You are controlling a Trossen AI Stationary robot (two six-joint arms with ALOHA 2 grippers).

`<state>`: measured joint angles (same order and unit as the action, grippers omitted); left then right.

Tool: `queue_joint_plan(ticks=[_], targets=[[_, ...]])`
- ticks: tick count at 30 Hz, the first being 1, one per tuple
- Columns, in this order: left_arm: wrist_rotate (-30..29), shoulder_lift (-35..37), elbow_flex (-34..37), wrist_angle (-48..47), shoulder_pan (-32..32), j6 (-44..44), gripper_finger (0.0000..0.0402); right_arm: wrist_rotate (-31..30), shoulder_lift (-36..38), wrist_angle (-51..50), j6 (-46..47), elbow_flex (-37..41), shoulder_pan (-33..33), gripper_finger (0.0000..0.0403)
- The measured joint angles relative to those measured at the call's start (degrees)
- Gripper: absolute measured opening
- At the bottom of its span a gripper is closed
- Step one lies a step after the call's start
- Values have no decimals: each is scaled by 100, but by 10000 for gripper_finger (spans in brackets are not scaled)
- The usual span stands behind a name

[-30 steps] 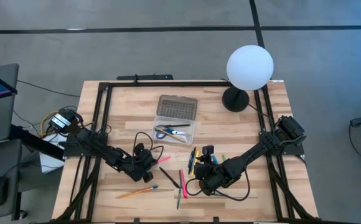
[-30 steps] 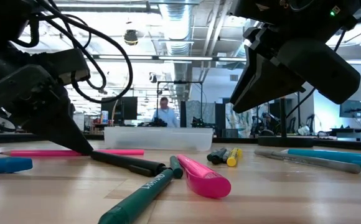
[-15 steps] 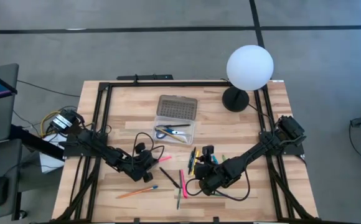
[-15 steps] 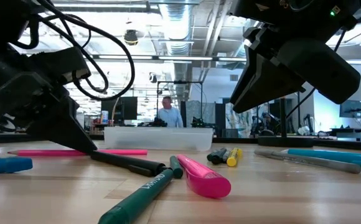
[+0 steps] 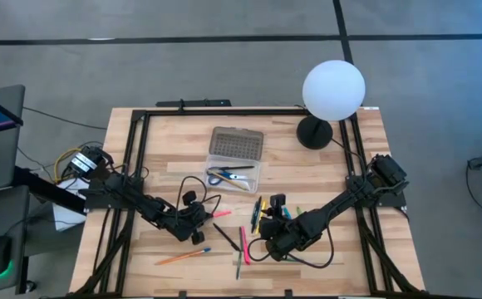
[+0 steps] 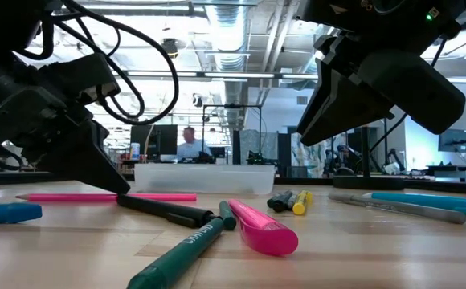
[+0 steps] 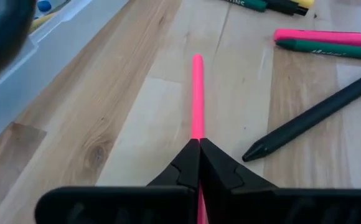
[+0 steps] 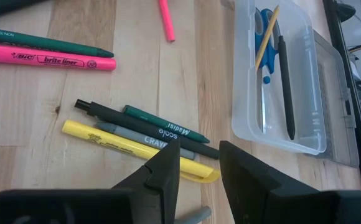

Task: Pick & place school supplies into a supply box
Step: Put the pink pencil into the gray supply box

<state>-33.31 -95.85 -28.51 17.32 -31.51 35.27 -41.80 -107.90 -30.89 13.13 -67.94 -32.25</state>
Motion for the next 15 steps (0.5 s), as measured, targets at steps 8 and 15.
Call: queue_joint_plan(ticks=[8,15], targets=[[681,32,-28,-201,-2,-137,16,0,0,0,0,0,0,108],[624,25,-66,-503,-11,-215,56,0,0,1,7,0,0,108]])
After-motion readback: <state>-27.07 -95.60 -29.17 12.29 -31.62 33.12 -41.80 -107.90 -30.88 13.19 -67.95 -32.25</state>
